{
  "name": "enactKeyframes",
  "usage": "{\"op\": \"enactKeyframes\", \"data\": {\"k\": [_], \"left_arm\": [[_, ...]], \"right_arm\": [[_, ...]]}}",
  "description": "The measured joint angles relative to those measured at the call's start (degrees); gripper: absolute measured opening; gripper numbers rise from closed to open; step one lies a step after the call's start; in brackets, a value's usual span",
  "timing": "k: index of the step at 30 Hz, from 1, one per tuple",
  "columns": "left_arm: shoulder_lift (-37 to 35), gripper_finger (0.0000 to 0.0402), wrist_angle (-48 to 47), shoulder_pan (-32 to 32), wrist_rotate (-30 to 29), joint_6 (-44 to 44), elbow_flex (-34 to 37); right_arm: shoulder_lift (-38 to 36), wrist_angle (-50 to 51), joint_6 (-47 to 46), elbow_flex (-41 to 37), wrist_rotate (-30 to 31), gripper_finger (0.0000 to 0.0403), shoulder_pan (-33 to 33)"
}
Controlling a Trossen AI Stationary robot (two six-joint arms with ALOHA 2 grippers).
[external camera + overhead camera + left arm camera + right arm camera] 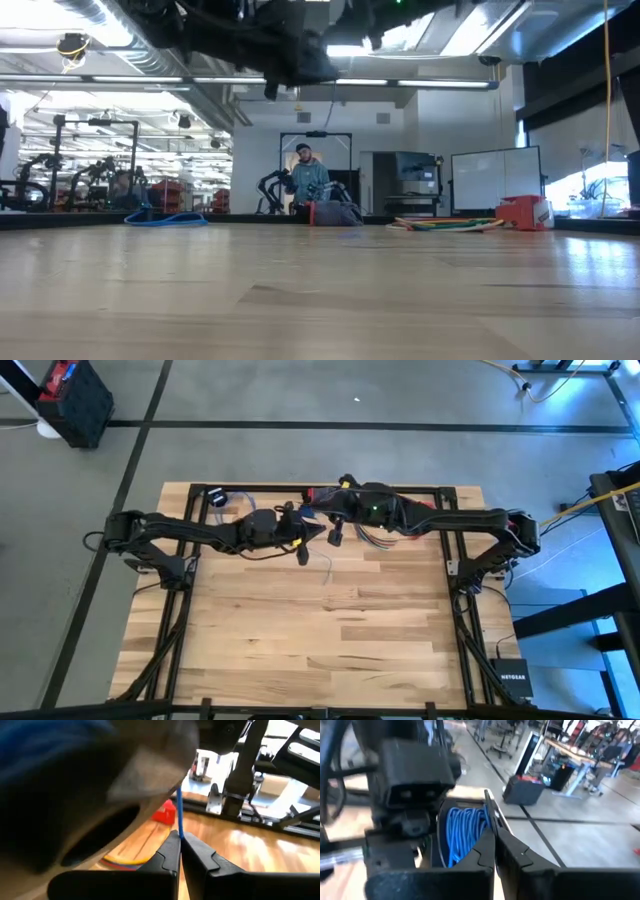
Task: Coil cords
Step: Coil the blue wire on the black spool
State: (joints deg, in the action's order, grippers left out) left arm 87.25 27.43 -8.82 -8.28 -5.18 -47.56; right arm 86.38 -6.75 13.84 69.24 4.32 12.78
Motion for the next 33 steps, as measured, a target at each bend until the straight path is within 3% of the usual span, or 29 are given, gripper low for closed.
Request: {"op": "enactKeyframes", "data": {"k": [18, 29, 33], "left_arm": [[0.3, 0.0004, 0.6, 0.3, 0.2, 1.1, 0.2], [-2.9, 0.0004, 15.0, 0.6, 3.5, 3.6, -1.0], [-3.0, 0.0004, 13.5, -0.2, -1.7, 6.2, -1.3]], "right_arm": [[-0.1, 12.7, -0.4, 9.9, -2.6, 0.0010, 0.0], [-0.7, 5.6, -0.9, 11.1, -2.5, 0.0010, -0.1], [-0.4, 6.3, -1.9, 10.9, -3.9, 0.0010, -0.6]]}}
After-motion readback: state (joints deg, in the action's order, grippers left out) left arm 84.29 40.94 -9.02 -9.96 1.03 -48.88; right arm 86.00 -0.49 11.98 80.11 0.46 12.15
